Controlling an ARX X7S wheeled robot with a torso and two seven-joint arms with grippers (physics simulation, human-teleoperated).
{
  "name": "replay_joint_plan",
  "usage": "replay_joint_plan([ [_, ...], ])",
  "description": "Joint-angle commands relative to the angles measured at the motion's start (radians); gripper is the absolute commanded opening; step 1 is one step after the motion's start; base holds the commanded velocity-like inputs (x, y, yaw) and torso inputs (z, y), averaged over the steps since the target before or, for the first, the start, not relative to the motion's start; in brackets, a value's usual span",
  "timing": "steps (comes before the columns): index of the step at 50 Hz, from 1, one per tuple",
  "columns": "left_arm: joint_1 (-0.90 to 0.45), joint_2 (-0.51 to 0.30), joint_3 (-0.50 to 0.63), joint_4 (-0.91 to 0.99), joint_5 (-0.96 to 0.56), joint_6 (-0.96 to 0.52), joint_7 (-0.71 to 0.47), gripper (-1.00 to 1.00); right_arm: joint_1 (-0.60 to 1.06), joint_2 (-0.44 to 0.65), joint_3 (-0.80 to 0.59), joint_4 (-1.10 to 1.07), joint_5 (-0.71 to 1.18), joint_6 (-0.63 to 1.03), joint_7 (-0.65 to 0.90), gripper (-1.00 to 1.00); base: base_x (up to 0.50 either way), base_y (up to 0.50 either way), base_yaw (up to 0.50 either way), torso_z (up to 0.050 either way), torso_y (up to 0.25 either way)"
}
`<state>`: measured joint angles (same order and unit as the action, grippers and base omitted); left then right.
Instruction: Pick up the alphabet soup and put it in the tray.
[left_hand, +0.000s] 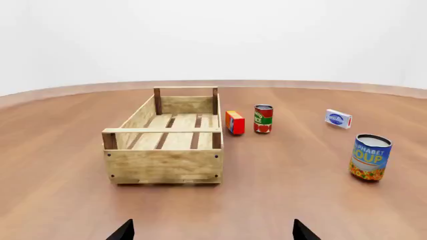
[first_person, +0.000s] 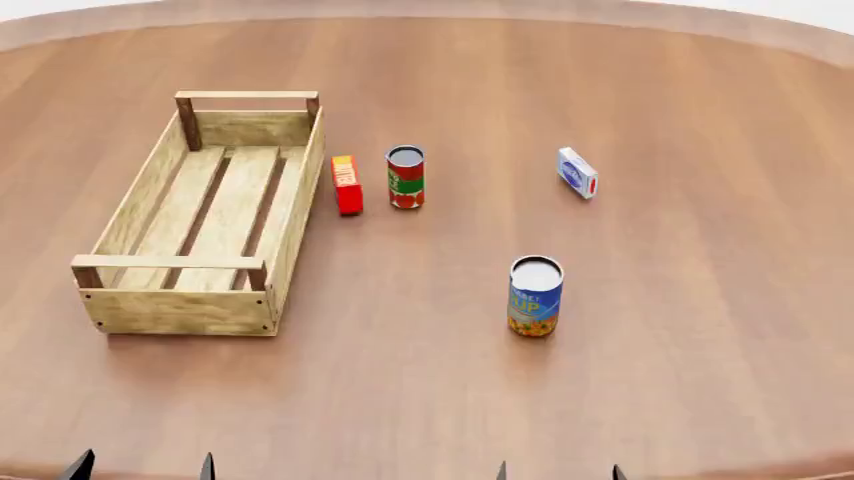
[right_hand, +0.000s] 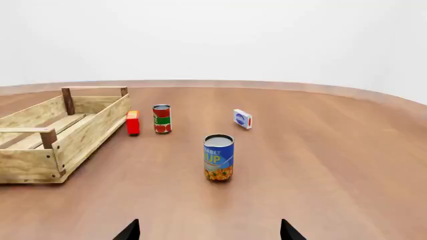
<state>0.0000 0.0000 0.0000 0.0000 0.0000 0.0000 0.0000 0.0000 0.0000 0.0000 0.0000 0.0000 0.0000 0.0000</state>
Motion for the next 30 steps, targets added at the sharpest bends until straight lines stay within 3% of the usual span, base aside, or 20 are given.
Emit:
replay_joint_plan([
  [1,0.000,-0.016,0.019,0.000,-0.014,0.001,-0.019,1.00,0.003,0.017,-0.018,0.021,0.014,-0.012,0.018,1.00,0.00,0.00,0.00,0.000,0.000],
  [7,-0.001,-0.036,0.045,-0.007,-0.031,0.005,-0.042,1.00,0.002,0.040,-0.047,0.023,0.017,-0.022,0.041,1.00,0.00,0.08,0.00,0.000,0.000],
  [30,0.003,-0.074,0.093,-0.004,-0.063,0.011,-0.087,1.00,0.006,0.076,-0.094,0.034,0.062,-0.044,0.068,1.00,0.20,0.37,0.00,0.000,0.000],
])
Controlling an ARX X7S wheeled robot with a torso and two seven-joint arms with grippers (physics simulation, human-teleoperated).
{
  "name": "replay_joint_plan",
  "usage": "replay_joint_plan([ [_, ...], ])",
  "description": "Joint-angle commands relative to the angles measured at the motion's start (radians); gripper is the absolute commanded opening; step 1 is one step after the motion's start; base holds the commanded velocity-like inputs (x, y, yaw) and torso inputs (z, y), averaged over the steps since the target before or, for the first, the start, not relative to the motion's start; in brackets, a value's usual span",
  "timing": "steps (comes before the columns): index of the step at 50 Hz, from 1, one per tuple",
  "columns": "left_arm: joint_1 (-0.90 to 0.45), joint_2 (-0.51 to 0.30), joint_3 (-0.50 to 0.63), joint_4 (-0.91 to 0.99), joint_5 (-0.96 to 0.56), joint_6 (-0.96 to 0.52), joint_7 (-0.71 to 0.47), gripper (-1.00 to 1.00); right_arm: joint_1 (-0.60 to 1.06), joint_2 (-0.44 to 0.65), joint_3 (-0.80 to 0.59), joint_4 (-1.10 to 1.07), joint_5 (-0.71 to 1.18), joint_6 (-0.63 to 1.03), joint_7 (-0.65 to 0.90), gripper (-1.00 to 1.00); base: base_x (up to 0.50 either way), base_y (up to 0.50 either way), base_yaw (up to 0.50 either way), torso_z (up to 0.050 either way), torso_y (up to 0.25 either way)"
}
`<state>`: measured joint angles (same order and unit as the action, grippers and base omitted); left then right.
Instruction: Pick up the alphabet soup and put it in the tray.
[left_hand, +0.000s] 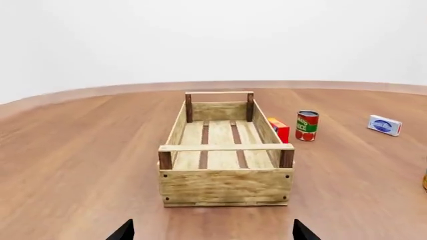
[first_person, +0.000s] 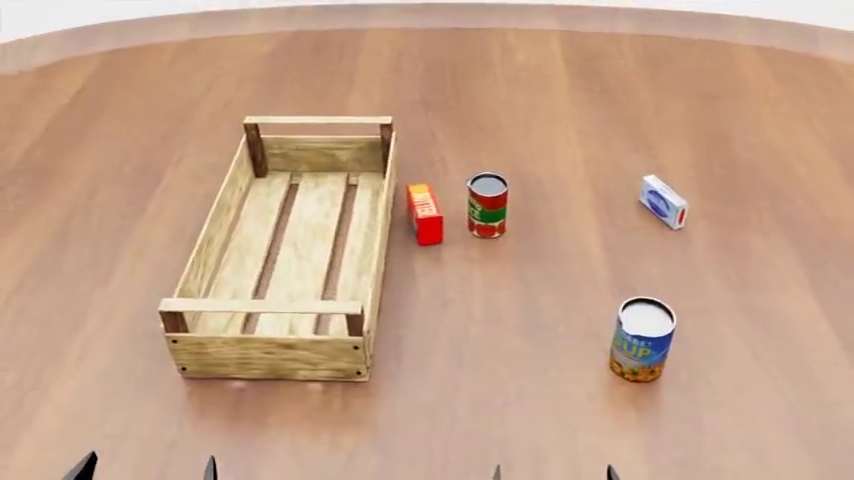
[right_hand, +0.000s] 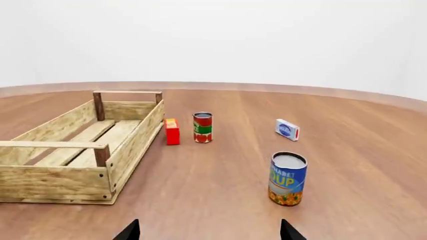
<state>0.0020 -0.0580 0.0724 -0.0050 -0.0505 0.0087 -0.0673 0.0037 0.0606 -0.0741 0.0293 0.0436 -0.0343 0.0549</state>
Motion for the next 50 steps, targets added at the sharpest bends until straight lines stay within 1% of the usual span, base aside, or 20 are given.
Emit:
replay_joint_plan([
  [1,0.001,-0.017,0.023,0.002,-0.013,0.002,-0.021,1.00,0.003,0.017,-0.021,0.005,0.019,-0.010,0.015,1.00,0.33,0.39,0.00,0.000,0.000],
  [20,0.002,-0.038,0.049,0.010,-0.026,-0.002,-0.049,1.00,0.003,0.039,-0.044,0.003,0.054,-0.018,0.027,1.00,0.44,0.37,0.00,0.000,0.000],
  [33,0.001,-0.051,0.065,0.011,-0.039,-0.002,-0.065,1.00,0.005,0.051,-0.058,0.003,0.067,-0.020,0.041,1.00,0.50,0.21,0.00,0.000,0.000],
  [50,-0.001,-0.065,0.082,0.008,-0.053,0.002,-0.082,1.00,0.006,0.066,-0.075,0.007,0.081,-0.027,0.055,1.00,0.50,0.10,0.00,0.000,0.000],
])
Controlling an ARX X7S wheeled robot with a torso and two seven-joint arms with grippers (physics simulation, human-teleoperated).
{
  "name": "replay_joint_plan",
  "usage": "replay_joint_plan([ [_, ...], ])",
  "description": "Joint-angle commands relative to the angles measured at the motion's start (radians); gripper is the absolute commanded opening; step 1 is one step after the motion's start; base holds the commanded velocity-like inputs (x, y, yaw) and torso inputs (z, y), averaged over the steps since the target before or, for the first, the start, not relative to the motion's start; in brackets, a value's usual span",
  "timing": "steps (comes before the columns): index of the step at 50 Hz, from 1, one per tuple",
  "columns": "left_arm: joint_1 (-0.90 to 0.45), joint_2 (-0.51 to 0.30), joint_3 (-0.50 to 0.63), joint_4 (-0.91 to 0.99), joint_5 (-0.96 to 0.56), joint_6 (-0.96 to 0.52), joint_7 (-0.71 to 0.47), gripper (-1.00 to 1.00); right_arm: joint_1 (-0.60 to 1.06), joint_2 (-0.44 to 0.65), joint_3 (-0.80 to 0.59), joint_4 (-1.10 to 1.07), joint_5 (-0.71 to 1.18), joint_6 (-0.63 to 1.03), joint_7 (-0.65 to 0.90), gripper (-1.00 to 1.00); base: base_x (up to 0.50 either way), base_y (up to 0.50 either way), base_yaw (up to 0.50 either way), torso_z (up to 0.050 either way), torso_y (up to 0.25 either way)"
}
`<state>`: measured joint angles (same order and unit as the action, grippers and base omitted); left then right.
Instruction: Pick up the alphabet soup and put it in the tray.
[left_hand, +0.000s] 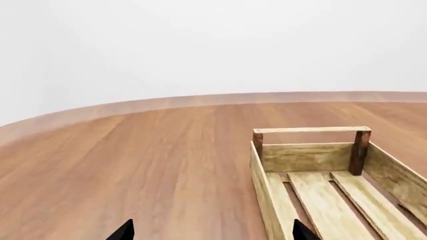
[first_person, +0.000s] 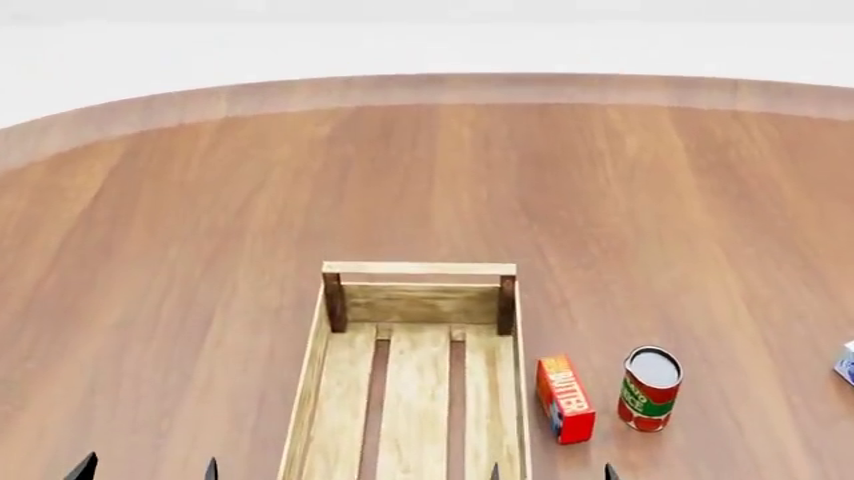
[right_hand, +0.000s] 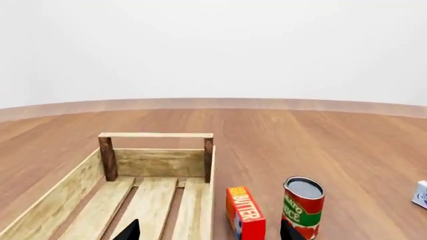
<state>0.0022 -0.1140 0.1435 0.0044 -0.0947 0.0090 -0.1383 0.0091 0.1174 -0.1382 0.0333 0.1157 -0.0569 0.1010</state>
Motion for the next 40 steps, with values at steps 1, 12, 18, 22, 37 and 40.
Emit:
replay_joint_plan([
  [1,-0.001,-0.009,0.012,-0.001,-0.009,0.002,-0.012,1.00,0.001,0.010,-0.011,0.003,0.010,-0.005,0.009,1.00,0.50,0.11,0.00,0.000,0.000],
  [12,-0.005,-0.016,0.022,-0.008,-0.018,0.005,-0.020,1.00,0.004,0.015,-0.019,0.008,0.018,-0.004,0.021,1.00,0.47,0.10,0.00,0.000,0.001],
  [18,-0.007,-0.021,0.026,-0.010,-0.023,0.006,-0.024,1.00,0.003,0.011,-0.005,-0.003,0.048,0.021,0.037,1.00,0.00,0.00,0.00,0.000,0.000],
  [22,-0.006,-0.023,0.028,-0.007,-0.028,0.006,-0.027,1.00,-0.016,0.010,0.008,-0.075,0.074,0.081,0.068,1.00,0.00,0.00,0.00,0.000,0.000],
  [37,0.003,-0.034,0.038,0.010,-0.038,0.006,-0.040,1.00,-0.105,0.042,0.130,-0.411,0.175,0.376,0.242,1.00,0.00,0.00,0.00,0.000,0.000],
  [40,0.005,-0.036,0.041,0.012,-0.039,0.007,-0.042,1.00,-0.122,0.047,0.159,-0.470,0.200,0.420,0.272,1.00,0.00,0.00,0.00,0.000,0.000],
])
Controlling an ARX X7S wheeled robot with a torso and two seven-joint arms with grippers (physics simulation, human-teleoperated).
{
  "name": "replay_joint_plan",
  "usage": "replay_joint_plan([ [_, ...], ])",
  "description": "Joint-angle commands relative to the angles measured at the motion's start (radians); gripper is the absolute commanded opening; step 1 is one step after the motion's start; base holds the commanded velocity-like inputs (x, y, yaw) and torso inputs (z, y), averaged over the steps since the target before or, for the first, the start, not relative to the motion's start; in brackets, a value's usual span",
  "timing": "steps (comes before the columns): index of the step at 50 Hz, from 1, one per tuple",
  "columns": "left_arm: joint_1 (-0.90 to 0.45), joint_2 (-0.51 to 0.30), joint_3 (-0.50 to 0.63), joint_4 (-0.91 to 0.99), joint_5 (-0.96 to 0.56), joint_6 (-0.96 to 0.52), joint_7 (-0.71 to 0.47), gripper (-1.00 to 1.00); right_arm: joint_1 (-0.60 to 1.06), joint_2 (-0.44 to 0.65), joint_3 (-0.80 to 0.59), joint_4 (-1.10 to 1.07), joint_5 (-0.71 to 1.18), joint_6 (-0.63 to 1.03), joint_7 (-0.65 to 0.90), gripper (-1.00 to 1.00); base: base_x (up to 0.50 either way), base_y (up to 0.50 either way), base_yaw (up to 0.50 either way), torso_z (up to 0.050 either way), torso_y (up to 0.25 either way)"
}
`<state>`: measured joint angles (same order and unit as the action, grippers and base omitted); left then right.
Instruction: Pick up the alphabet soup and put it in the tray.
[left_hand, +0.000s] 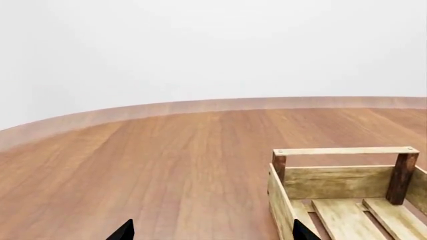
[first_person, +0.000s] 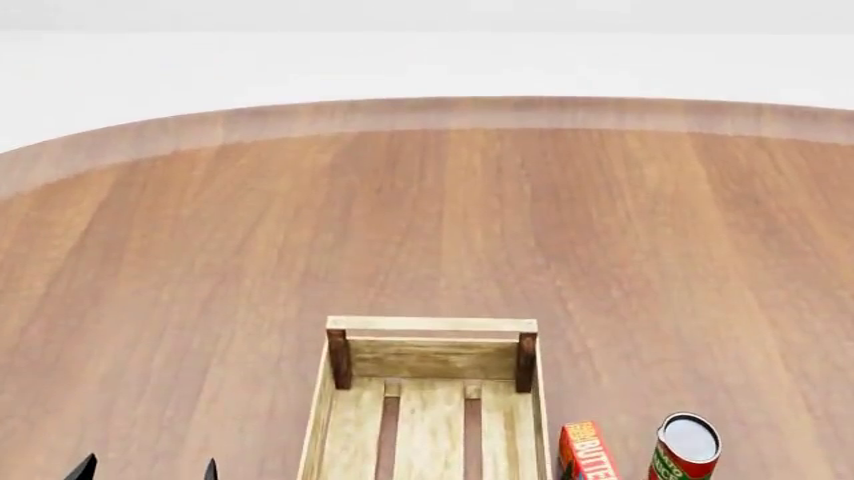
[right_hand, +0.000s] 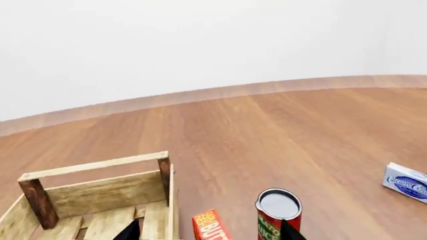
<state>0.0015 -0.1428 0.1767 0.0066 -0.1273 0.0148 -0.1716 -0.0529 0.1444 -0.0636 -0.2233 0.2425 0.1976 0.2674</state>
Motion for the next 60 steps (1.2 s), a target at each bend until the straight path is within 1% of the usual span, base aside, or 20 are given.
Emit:
replay_joint_plan([
  [1,0.005,-0.008,0.008,0.009,-0.008,0.001,-0.009,1.00,-0.064,0.019,0.094,-0.228,0.081,0.183,0.119,1.00,0.00,0.00,0.00,0.000,0.000],
  [6,0.004,-0.010,0.011,0.005,-0.010,0.003,-0.013,1.00,-0.090,0.004,0.151,-0.288,0.091,0.232,0.205,1.00,0.00,0.00,0.00,0.000,0.000],
  [13,0.004,-0.013,0.014,0.004,-0.015,0.004,-0.019,1.00,-0.116,-0.004,0.214,-0.318,0.098,0.228,0.266,1.00,0.00,0.00,0.00,0.000,0.000],
  [15,0.004,-0.014,0.015,0.004,-0.016,0.005,-0.020,1.00,-0.131,-0.003,0.261,-0.345,0.111,0.229,0.291,1.00,0.00,0.00,0.00,0.000,0.000],
  [21,0.002,-0.016,0.020,-0.002,-0.018,0.006,-0.024,1.00,-0.160,-0.002,0.312,-0.370,0.145,0.246,0.317,1.00,0.00,0.00,0.00,0.000,0.000],
  [31,-0.001,-0.021,0.026,-0.007,-0.022,0.008,-0.031,1.00,-0.196,-0.025,0.374,-0.292,0.091,0.189,0.397,1.00,0.00,0.00,0.00,0.000,0.000],
  [43,-0.004,-0.026,0.033,-0.010,-0.027,0.009,-0.038,1.00,-0.256,-0.032,0.440,-0.261,0.126,0.132,0.407,1.00,0.00,0.00,0.00,0.000,0.000],
  [60,-0.006,-0.033,0.044,-0.009,-0.033,0.010,-0.049,1.00,-0.273,-0.040,0.471,-0.139,0.130,0.045,0.415,1.00,0.00,0.00,0.00,0.000,0.000],
])
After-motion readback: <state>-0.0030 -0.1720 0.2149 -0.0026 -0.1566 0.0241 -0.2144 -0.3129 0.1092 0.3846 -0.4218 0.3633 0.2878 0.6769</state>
